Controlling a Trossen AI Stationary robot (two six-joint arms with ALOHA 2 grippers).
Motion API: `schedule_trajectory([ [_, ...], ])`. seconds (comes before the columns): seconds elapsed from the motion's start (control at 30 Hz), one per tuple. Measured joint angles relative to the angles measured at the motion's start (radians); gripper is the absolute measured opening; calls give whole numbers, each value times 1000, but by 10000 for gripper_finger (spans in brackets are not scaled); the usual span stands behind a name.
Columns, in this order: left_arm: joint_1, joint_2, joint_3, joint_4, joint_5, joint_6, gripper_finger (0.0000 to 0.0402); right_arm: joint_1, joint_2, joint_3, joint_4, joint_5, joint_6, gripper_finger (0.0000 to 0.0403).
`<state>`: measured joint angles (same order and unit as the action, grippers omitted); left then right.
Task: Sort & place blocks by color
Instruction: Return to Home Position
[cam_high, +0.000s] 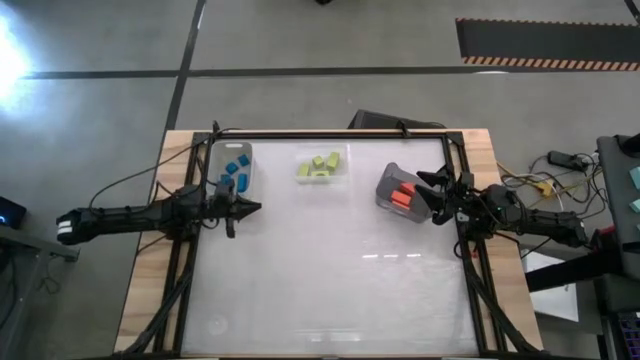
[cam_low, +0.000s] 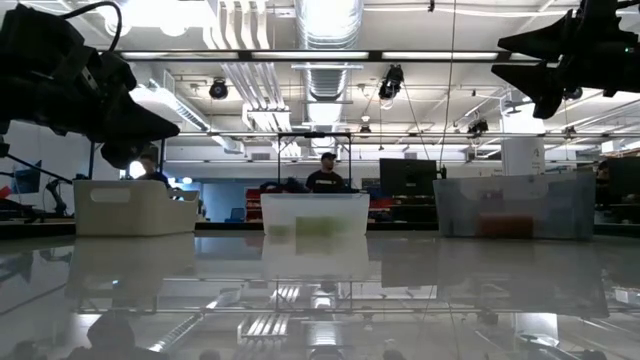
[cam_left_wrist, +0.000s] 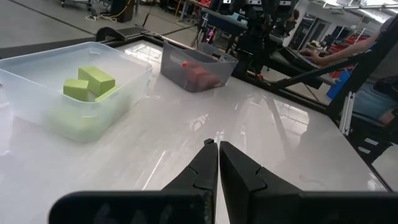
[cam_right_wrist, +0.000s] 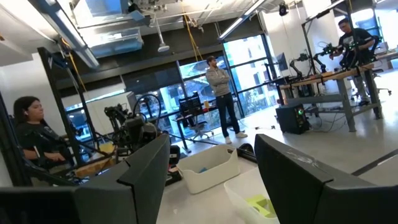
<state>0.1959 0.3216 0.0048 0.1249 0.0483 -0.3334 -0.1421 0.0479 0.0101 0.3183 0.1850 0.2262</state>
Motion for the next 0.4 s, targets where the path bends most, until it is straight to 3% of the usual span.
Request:
schedule_trajectory([
  [0.4,0,6,0,0,0,0,0,0,0,0,0,0,1,226],
])
